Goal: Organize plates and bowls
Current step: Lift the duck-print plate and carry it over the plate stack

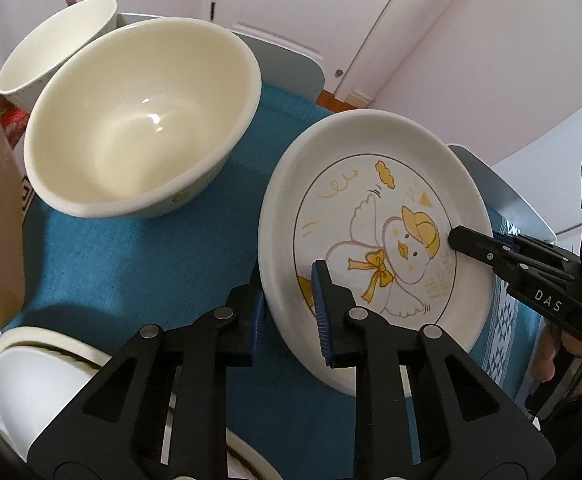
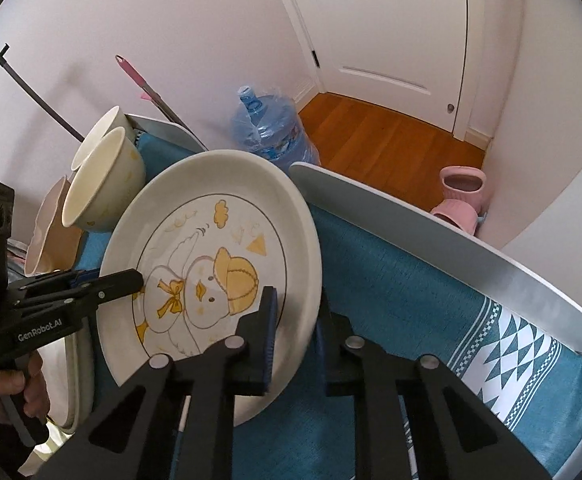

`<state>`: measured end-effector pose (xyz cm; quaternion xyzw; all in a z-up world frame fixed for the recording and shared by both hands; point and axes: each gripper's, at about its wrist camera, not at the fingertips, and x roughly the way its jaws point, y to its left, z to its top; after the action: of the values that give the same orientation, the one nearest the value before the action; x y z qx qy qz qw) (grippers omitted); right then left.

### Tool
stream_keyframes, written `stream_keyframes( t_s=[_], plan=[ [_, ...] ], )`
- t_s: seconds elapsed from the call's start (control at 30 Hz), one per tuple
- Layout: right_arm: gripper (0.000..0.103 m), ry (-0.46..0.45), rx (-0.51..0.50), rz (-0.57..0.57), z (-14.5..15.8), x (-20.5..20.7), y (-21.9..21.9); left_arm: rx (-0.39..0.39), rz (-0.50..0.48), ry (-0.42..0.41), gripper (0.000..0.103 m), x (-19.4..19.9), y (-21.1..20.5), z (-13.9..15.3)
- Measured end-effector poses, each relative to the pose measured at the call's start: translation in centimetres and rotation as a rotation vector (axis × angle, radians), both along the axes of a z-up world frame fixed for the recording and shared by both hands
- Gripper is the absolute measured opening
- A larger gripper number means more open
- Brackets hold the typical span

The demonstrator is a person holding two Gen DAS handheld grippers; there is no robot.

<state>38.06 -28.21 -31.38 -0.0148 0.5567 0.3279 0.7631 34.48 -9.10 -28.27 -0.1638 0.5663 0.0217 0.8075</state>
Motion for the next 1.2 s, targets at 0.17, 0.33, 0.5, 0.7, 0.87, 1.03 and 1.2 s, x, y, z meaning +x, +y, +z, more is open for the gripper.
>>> stream_keyframes(
  t_s=[0.17,0.33,0.5,0.7,0.87,1.03,1.2],
  plan=[
    [0.016,-0.013,0.004,0.005,0.4,-0.5,-0.2,0.034,-0.009,-0.015,0.019,-0.5,-1.2,0.5],
    [0.016,-0.039,0.016,-0.016,1.1,-1.1,-0.7,0.057,-0.031,-0.036,0.019,-0.9,-2.2,1.4],
    [0.016,-0.06,0.023,-0.04,2.1,-1.6,-1.2,0.056,-0.046,-0.062,0.019,-1.4,-2.5,2.7],
    [0.016,-0.128,0.037,-0.068,5.2,-3.5,-1.7,0.055,-0.067,-0.131,0.019,-2.7,-2.2,5.4],
    [0.016,-0.189,0.044,-0.105,8.8,-6.1,-1.6,0.055,-0.109,-0.202,0.019,-5.1,-1.5,9.0],
    [0.016,-0.247,0.035,-0.154,12.1,-10.3,-0.1,0.059,-0.167,-0.248,0.019,-8.1,1.1,12.3],
    [0.016,-0.264,0.028,-0.224,13.6,-14.9,2.2,0.049,-0.233,-0.261,0.019,-10.8,4.9,14.0]
  ],
)
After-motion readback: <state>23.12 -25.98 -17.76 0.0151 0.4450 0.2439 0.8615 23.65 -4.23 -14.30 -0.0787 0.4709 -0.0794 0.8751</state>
